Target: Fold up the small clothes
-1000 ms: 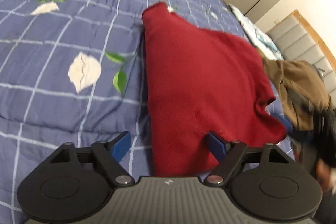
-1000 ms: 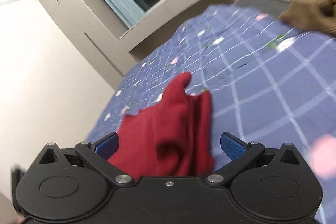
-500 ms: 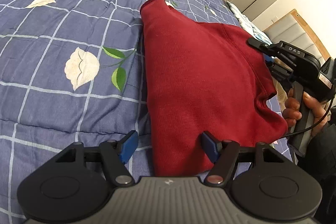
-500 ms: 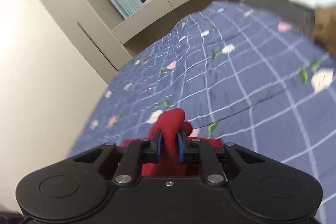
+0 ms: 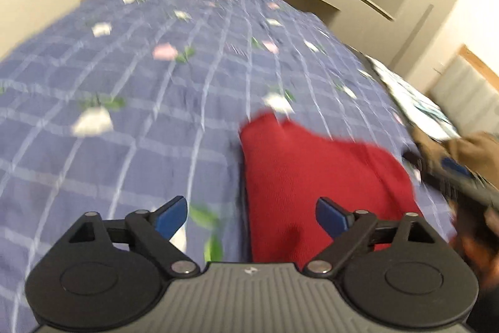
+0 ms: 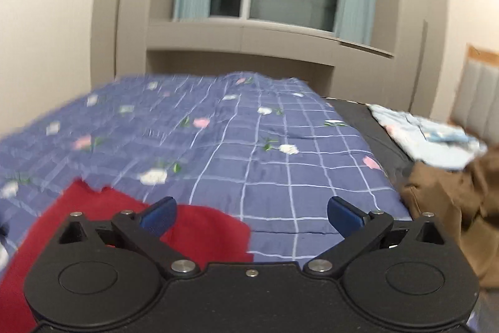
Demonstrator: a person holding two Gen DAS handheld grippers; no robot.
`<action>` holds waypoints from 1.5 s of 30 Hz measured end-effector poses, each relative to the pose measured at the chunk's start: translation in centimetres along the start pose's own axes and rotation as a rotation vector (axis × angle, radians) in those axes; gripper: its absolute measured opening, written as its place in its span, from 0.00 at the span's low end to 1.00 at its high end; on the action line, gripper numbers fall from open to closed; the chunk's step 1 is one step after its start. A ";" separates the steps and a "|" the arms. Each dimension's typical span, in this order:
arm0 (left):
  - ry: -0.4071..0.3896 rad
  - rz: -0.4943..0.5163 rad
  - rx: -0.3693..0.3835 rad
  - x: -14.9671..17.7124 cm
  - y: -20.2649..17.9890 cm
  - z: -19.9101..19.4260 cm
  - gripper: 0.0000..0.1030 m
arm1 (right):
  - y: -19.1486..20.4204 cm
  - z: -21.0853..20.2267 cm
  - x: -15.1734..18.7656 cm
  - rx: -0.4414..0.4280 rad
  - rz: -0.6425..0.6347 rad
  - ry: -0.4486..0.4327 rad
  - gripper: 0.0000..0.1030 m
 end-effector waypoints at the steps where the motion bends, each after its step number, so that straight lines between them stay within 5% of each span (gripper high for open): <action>1: -0.007 0.008 -0.020 -0.8 -0.4 0.9 0.92 | 0.2 1.0 0.3 0.019 -0.020 0.028 0.99; 9: 0.107 0.043 -0.101 -1.4 -2.2 8.9 0.89 | -1.5 6.8 3.6 0.047 0.012 0.140 0.99; 16: 0.062 0.100 -0.122 -0.6 -2.6 9.5 0.92 | -3.5 7.4 5.8 -0.034 0.184 0.102 0.99; 24: 0.084 -0.032 -0.031 0.3 0.1 4.7 0.94 | -4.2 0.2 5.6 -0.040 0.296 0.021 0.99; 30: 0.085 0.003 0.016 4.9 -0.2 0.6 0.99 | -1.3 -5.4 7.5 -0.093 0.275 -0.001 0.99; 35: 0.103 0.074 -0.029 7.4 -0.5 0.8 1.00 | -1.1 -6.0 11.0 -0.031 0.318 0.055 0.99; 40: 0.132 0.084 -0.051 7.1 -0.8 0.7 1.00 | -0.9 -6.3 10.7 -0.016 0.328 0.067 0.99; 45: 0.176 0.065 -0.060 7.5 -0.6 -0.1 0.99 | -0.3 -9.1 10.4 -0.092 0.441 -0.008 0.99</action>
Point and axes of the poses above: each gripper's, at about its wrist camera, not at the fingertips, and z roughly the way its jaws point, y to its left, x to its underside, the point moved 4 cm from there along z, roughly the way its jaws point, and after that the axes turned 11 degrees about -x, right-handed, at the moved point
